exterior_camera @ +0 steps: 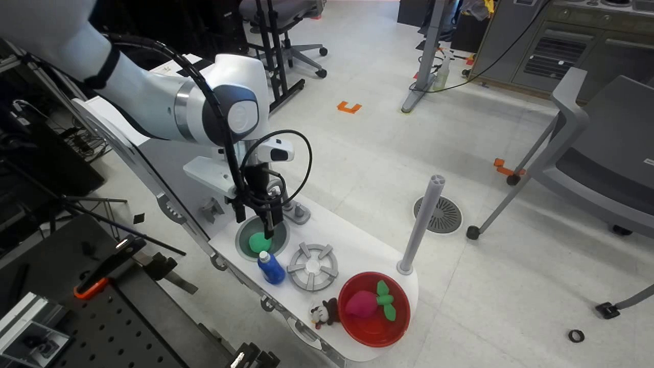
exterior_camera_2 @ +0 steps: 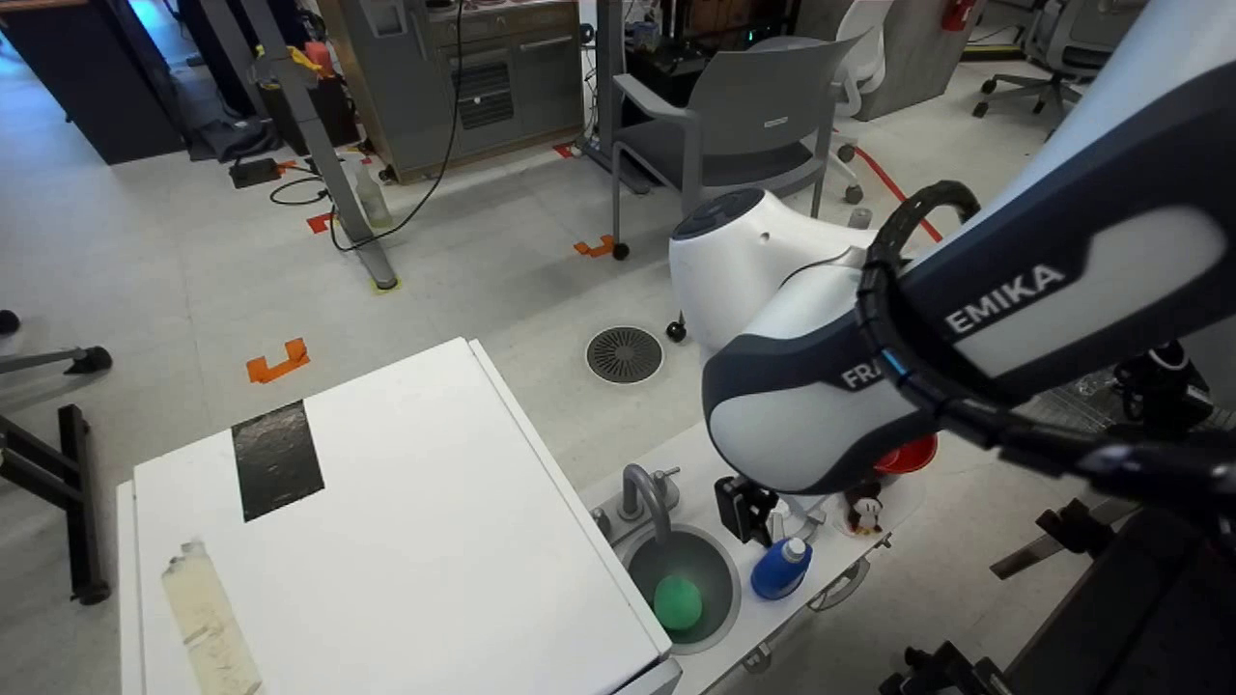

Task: Turn the tap faucet to the right

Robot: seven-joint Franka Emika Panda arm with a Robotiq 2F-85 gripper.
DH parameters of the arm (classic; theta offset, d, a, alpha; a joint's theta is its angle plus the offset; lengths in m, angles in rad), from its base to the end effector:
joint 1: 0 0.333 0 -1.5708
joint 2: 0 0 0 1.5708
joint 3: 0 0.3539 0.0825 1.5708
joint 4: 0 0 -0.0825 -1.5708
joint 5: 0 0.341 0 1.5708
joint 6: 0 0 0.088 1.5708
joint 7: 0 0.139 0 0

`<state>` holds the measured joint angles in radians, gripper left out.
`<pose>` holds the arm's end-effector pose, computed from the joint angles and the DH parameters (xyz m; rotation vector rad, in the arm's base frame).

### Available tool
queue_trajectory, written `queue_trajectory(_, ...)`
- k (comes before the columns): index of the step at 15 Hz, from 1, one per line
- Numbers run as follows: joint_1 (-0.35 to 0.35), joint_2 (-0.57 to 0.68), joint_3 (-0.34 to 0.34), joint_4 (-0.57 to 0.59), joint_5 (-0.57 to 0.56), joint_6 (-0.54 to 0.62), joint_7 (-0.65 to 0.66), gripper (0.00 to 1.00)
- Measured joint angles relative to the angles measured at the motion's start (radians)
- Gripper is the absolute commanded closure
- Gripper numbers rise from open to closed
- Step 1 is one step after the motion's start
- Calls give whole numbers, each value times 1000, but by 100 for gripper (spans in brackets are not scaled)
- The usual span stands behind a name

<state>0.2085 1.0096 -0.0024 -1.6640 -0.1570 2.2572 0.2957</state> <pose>0.5849 0.1140 0.0220 2.8887 0.0525 -0.5534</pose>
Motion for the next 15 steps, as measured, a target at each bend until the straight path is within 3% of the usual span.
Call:
queue_trajectory(10, 7, 187, 63, 264, 110, 44, -66, 0)
queue_trajectory(15, 12, 265, 69, 327, 113, 175, -95, 0)
